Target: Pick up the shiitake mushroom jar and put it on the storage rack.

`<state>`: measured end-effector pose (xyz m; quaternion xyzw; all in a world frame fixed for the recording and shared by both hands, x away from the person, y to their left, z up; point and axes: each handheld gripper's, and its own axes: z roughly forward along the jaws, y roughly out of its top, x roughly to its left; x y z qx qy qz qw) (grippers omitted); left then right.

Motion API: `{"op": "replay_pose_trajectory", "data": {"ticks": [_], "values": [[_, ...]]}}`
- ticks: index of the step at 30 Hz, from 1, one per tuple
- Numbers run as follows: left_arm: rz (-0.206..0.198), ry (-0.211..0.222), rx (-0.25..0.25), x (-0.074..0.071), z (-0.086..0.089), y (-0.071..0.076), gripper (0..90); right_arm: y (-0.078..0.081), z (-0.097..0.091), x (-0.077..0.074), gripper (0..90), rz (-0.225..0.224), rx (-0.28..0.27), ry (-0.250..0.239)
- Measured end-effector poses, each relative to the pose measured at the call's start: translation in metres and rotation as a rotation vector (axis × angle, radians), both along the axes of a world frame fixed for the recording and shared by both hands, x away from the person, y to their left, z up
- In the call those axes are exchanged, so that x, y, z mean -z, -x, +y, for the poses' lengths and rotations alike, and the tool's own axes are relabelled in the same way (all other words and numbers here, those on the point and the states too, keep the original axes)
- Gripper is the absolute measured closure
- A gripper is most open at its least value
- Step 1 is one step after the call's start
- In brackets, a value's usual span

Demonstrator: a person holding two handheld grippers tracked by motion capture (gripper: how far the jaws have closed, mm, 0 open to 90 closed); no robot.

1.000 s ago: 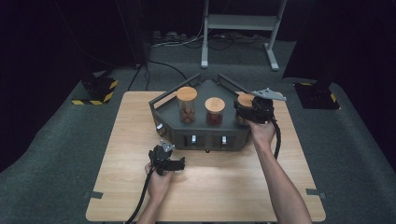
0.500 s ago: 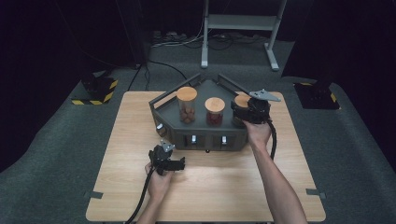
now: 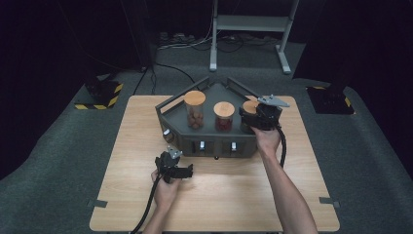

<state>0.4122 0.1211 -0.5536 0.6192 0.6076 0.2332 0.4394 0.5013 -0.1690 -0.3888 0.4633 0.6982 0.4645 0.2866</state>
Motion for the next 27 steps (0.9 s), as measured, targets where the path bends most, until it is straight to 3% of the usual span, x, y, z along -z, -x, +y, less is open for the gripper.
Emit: {"op": "replay_pose_trajectory", "data": {"ticks": [17,27], "values": [[0.002,-0.003,0.002,-0.0001,0.0002,0.0001,2.9,0.0016,-0.001,0.0025,23.9,0.002,-0.03,0.04],[-0.002,0.009,-0.006,0.0001,-0.0008,-0.0001,2.9,0.0004,-0.0025,0.0002,19.3,0.028,-0.039,0.015]]}}
